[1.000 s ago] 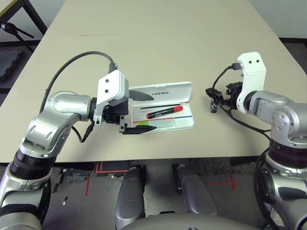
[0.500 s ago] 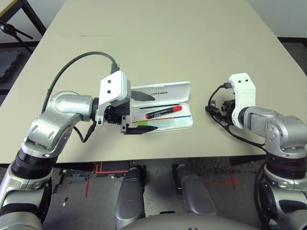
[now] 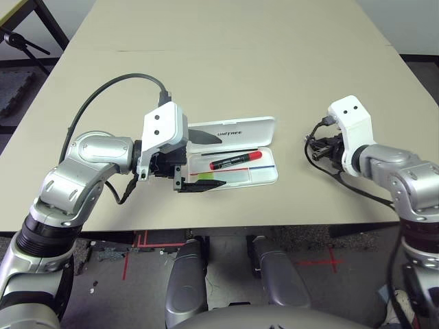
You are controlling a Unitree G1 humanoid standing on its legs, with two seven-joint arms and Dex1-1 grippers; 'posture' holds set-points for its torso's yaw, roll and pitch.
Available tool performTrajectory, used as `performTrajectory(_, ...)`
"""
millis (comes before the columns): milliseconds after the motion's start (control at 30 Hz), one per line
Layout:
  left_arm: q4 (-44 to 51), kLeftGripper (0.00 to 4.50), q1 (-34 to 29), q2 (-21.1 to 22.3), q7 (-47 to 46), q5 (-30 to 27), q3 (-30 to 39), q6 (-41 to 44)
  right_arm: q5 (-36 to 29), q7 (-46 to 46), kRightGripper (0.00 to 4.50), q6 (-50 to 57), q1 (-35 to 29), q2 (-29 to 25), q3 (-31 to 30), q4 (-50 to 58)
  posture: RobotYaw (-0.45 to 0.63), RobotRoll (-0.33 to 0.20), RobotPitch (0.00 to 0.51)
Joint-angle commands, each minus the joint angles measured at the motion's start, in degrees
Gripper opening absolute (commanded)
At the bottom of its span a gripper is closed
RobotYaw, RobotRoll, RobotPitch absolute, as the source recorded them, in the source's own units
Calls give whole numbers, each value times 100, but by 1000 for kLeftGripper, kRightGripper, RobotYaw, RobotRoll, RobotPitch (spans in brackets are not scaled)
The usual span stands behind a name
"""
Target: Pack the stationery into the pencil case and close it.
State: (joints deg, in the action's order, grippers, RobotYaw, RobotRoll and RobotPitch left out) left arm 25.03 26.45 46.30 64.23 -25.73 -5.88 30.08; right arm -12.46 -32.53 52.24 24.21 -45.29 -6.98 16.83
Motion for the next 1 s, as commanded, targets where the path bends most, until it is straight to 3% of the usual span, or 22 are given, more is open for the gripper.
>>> performTrajectory(33, 9, 4500, -17, 81, 22, 72, -57, -49, 335, -778, 272, -1067, 23, -531, -317, -309, -124, 0, 196)
performTrajectory(333, 74, 4500, -111, 313, 87, 24, 44, -19, -37, -2785, 272, -2484, 323, -961, -191, -771, -114, 0, 200)
performTrajectory(500, 134, 4500, -190, 465, 124, 29, -5, -14, -323, -3602, 272, -2476, 619, -846, -317, -675, -109, 0, 201)
performTrajectory(1000, 155, 4500, -103, 421, 52, 141, -153, 43, -75, -4188, 272, -2651, 1083, -376, -988, -442, -115, 0, 201)
